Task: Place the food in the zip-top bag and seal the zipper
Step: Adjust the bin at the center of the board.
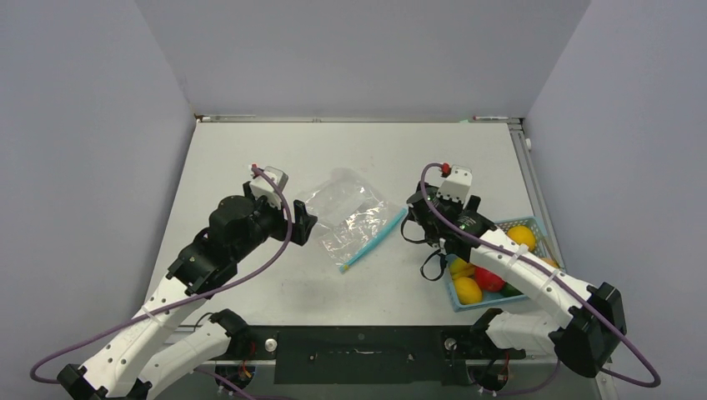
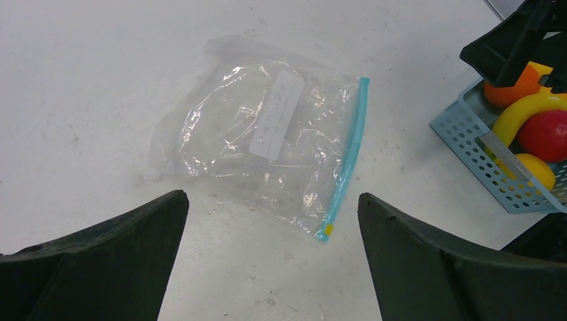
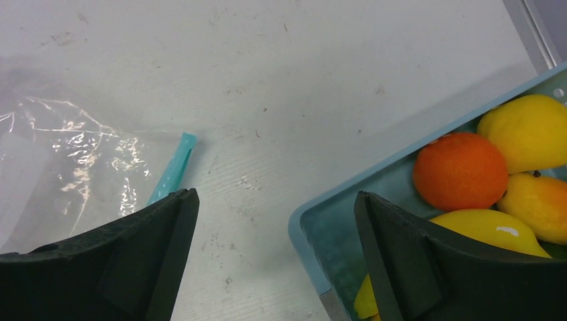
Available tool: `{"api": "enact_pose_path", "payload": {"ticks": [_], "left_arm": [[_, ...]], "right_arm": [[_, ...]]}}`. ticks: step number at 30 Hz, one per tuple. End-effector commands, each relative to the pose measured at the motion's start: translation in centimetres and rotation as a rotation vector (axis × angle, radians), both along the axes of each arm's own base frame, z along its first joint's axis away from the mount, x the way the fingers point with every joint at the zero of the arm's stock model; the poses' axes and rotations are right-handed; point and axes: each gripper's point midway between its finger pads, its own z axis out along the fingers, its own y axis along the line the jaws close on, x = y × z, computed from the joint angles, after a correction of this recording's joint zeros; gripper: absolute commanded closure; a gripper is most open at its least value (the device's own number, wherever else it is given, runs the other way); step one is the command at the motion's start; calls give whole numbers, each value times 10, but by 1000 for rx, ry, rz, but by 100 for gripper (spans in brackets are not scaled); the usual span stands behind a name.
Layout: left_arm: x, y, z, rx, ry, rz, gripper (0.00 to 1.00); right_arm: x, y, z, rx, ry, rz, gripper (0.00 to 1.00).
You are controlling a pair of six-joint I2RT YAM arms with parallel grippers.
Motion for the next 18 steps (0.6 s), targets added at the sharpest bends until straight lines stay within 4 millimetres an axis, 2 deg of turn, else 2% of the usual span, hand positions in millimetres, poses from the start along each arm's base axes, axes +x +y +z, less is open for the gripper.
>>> {"api": "enact_pose_path", "payload": {"ticks": [1, 6, 11, 18], "left_arm": [[-3, -4, 21, -35, -46, -27, 4], [-5, -3, 19, -36, -43, -30, 4], [-6, -2, 19, -38, -47, -29, 4], [-7, -3, 19, -41, -44, -36, 4]], "right_arm": [[1, -13, -15, 0, 31, -92, 9], [2, -26, -31, 8, 59, -162, 6], [5, -37, -46, 89, 77, -213, 3], [7, -57, -63, 131, 128, -312, 16]]}}
